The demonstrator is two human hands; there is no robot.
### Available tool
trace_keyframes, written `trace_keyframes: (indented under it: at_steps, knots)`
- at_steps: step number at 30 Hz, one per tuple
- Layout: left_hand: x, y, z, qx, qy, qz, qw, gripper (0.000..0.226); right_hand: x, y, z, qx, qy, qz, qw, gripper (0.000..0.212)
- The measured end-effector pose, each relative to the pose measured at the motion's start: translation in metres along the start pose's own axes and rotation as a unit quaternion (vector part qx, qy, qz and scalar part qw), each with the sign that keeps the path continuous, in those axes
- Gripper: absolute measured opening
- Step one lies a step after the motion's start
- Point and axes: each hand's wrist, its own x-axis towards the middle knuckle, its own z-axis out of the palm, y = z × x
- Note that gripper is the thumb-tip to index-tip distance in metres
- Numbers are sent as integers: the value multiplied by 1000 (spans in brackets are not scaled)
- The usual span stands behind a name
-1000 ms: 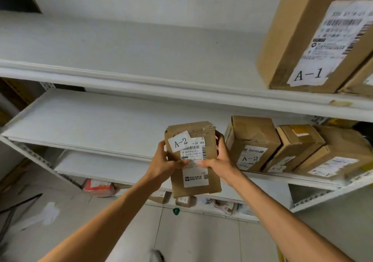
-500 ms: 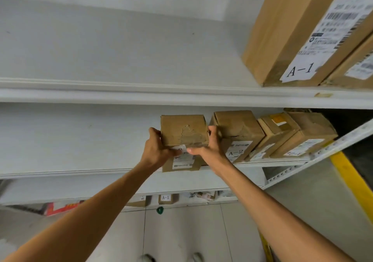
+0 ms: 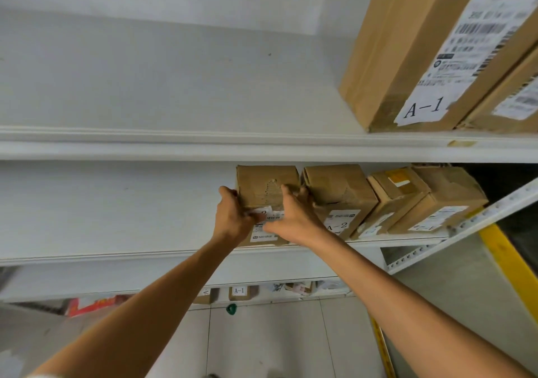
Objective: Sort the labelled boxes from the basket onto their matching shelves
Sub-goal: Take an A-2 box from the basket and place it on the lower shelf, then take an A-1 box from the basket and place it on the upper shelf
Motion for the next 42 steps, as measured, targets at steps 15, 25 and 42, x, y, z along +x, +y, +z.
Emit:
trace_keyframes:
  at_steps: [15,25,42]
  knots:
    - [-46,-1,-41,69,39,-20,997,62,-22,-10,6,-96,25,-254,962,51]
    - [-252,-66,-148,243,271,-142,920,36,-102,-91,93,-182,-177,-481,839,50]
    - [-739,-102,-26,126,531,-504,669,30,-516,-87,279,-288,-430,-789,331,53]
